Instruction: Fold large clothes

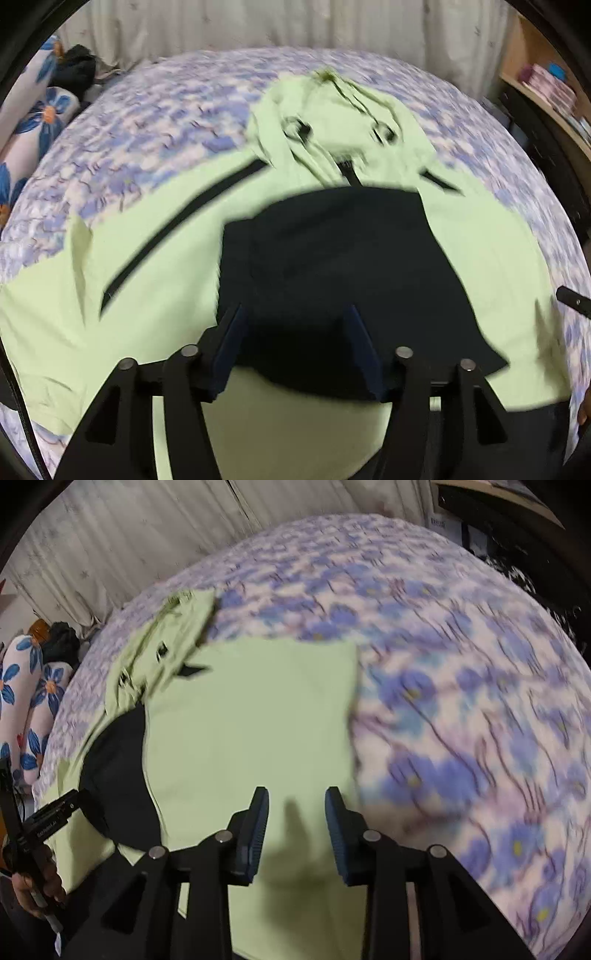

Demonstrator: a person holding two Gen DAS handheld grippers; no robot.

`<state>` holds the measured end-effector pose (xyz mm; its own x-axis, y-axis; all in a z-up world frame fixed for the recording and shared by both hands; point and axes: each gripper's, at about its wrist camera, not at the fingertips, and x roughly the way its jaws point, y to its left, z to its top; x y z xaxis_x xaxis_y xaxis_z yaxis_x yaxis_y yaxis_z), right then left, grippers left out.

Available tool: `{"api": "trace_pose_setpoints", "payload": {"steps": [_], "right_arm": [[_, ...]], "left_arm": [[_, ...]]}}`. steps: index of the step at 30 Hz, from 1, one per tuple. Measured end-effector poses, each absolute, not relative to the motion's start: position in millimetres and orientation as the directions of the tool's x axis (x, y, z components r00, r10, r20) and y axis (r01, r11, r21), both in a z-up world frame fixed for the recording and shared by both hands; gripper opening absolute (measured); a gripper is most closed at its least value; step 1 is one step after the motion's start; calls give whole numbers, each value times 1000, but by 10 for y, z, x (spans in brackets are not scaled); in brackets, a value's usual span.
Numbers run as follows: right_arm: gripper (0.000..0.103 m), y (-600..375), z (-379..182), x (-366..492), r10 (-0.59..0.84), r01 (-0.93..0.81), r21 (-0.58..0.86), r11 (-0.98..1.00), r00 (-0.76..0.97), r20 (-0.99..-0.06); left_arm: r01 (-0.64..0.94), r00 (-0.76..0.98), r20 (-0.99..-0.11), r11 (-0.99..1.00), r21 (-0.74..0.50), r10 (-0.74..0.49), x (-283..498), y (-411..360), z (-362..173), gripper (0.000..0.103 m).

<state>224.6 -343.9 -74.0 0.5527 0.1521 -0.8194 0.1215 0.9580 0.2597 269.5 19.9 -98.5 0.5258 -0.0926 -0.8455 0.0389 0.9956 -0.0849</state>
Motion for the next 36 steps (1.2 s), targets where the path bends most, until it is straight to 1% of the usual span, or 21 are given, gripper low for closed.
{"api": "trace_pose_setpoints", "payload": {"steps": [5,7,11,13,14,15,16,18,21,23,26,30,36], "right_arm": [[32,-3240,-703,2740,190,87,303,949,608,-771],[32,-3184,-747,2958,183,80,293,953,619,-764],[32,-3237,-914,3244,145,103,255,962,596,-790],[32,-3379,-1052,3307,91,161,217,963,565,-820],[32,-3459,-1112,3305,64,187,198,962,552,-831],[32,-3530,-1156,3294,37,210,179,961,544,-839],[32,-3639,-1193,3257,22,229,172,958,541,-841],[32,-3788,-1204,3187,45,240,206,949,542,-839],[32,-3963,-1173,3046,79,264,257,930,537,-840],[32,-3989,-1141,2949,77,279,257,925,526,-847],[32,-3945,-1076,2778,85,276,263,925,524,-848],[32,-3797,-946,2536,99,255,271,928,534,-840],[32,-3481,-686,2145,127,198,275,941,546,-828]], "left_arm": [[5,528,-843,994,-113,-98,3046,215,-1014,57],[-8,520,-849,993,-116,-95,3193,208,-1084,57],[-28,517,-854,996,-87,-60,3379,226,-1232,57],[-34,517,-856,999,-39,-16,3433,250,-1302,57],[-32,516,-857,999,-17,2,3455,272,-1330,63],[-30,511,-860,999,-9,7,3473,308,-1366,65],[-25,509,-861,999,-32,-15,3477,355,-1390,65],[-23,515,-856,998,-57,-37,3461,406,-1394,65],[-26,515,-857,998,-56,-34,3420,430,-1375,65],[-35,509,-860,997,-65,-38,3370,445,-1352,65],[-52,494,-867,994,-94,-56,3233,485,-1285,65],[-52,502,-864,995,-88,-50,2967,524,-1120,65],[-36,529,-847,995,-91,-58,2483,604,-725,65]]}}
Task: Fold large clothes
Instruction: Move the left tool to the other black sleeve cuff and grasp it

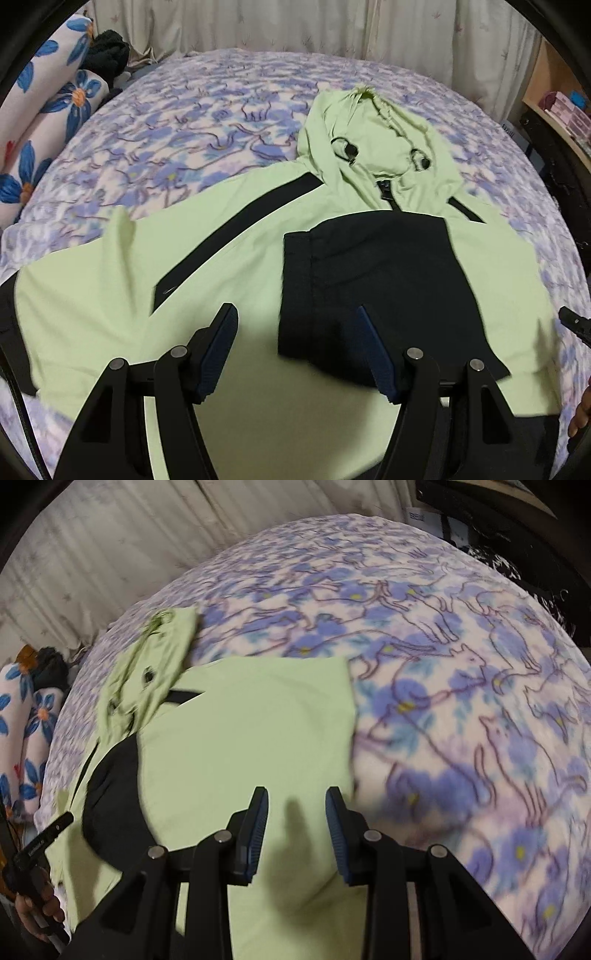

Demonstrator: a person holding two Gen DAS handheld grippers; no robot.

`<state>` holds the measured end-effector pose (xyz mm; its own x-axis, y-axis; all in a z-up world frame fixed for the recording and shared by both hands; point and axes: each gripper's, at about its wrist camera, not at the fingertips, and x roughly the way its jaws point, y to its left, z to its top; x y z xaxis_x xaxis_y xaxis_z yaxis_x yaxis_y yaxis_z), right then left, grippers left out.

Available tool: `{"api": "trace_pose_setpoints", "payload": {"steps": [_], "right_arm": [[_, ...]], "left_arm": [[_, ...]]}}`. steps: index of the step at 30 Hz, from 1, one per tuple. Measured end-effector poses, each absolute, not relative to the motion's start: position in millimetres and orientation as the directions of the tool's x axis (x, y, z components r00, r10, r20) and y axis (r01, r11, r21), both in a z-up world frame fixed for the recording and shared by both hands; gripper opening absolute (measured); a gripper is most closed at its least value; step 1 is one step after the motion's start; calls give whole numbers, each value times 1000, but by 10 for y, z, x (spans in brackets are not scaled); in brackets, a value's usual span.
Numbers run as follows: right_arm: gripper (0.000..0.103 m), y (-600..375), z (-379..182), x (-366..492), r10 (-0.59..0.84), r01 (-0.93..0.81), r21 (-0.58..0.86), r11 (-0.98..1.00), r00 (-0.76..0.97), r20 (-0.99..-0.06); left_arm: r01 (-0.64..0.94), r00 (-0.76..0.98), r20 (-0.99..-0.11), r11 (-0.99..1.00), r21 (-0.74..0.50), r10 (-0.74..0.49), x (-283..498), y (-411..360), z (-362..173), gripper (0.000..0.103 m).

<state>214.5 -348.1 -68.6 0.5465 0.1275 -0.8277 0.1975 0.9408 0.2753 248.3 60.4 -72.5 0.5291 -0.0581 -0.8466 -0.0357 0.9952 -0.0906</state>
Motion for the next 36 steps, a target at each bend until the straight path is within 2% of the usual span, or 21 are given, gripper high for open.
{"api": "trace_pose_setpoints", "payload": {"steps": [12,19,26,36], "right_arm": [[35,-2767,-318,1422,90,107,179,978,560,-824],[36,-2414,-311,1040,105,59,163,985,549,-829],[42,-2033,-399,761,160,5,191,982,526,-835],[43,-1211,-332,536,250,-111,226,968,520,-816]], "left_arm": [[10,565,-824,998,-57,-53,1508,644,-197,69],[16,571,-820,999,-35,-37,993,719,-127,70],[7,607,-795,1000,-3,-7,550,882,-94,77],[-56,612,-791,997,-54,-8,181,1460,-190,78]]}}
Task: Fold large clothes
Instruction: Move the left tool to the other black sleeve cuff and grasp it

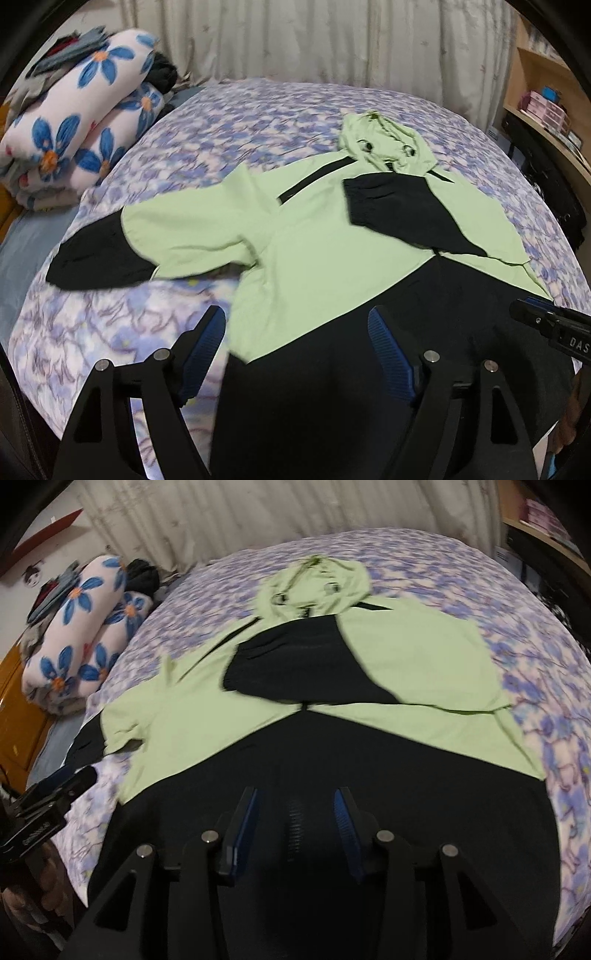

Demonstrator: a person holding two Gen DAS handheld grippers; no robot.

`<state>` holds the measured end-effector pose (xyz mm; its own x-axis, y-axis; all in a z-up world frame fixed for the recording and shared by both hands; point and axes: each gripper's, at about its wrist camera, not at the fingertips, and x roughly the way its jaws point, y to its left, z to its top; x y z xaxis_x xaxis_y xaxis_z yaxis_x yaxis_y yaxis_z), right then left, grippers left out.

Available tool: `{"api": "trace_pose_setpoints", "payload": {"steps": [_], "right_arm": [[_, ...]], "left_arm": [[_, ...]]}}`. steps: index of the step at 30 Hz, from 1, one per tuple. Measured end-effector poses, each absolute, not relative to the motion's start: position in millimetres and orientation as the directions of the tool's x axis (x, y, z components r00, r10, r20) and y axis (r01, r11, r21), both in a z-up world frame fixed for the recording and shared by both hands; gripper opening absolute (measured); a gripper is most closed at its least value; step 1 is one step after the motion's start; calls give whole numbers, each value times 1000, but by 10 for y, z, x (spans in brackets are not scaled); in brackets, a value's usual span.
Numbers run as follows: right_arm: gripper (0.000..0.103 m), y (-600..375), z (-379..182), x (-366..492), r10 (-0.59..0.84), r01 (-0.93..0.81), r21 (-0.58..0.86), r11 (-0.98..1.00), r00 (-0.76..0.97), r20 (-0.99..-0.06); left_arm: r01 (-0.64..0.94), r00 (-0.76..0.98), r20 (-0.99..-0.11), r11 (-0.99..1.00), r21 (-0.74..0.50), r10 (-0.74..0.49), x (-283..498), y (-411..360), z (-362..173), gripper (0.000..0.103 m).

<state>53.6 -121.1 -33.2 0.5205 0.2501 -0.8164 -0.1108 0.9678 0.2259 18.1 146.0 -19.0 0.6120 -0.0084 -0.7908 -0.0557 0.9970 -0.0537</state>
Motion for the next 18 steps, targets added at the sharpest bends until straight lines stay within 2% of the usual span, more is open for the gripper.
{"api": "trace_pose_setpoints", "payload": {"steps": [18], "right_arm": [[43,317,-494,758,288,-284,154,947,531,-797]], "left_arm": [[-280,571,-821,940,-194,1,228,3028,-749,78]]}}
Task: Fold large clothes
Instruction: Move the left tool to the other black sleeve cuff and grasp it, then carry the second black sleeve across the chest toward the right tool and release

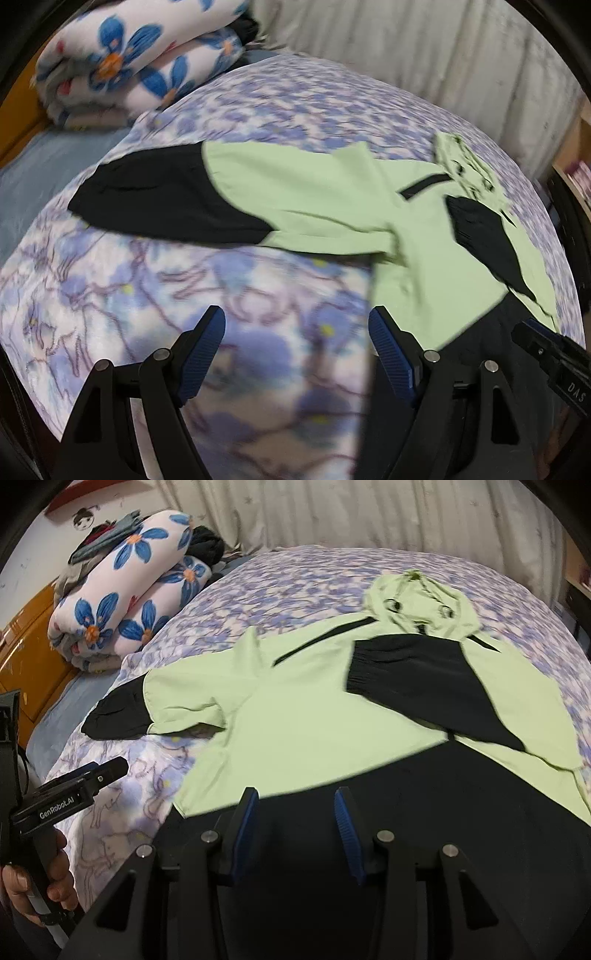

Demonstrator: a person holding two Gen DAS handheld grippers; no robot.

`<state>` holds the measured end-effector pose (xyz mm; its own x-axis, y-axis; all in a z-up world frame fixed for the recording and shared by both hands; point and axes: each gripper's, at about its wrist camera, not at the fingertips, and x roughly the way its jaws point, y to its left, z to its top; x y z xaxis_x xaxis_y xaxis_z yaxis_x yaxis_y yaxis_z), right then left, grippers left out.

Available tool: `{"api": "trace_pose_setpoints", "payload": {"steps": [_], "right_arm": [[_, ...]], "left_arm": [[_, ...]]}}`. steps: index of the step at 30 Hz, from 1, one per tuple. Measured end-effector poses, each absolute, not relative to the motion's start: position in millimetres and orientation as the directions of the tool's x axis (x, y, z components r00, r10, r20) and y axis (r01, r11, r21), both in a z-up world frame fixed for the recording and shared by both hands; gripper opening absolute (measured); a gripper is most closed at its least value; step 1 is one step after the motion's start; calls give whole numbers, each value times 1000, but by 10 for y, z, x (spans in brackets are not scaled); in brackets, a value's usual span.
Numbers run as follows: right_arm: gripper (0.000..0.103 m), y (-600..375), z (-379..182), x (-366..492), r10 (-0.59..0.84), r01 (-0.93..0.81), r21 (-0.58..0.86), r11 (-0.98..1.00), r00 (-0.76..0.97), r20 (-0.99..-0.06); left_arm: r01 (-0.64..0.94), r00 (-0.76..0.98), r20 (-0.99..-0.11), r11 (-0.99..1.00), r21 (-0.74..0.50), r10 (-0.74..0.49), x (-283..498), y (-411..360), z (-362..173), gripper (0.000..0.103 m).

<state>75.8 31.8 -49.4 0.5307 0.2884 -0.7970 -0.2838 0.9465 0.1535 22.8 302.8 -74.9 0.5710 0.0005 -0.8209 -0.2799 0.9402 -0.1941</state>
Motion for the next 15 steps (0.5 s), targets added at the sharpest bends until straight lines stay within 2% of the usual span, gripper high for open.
{"api": "trace_pose_setpoints", "payload": {"steps": [5,15], "right_arm": [[43,676,-562,880,303,-312,149,938,535,-789],[43,1282,-678,1147,324,-350,140,926,548,-771]], "left_arm": [[-329,568,-823,908,-260,-30,251,3457,-934,78],[-407,639,-755,768,-495,-147,385,4424,-1284,78]]}}
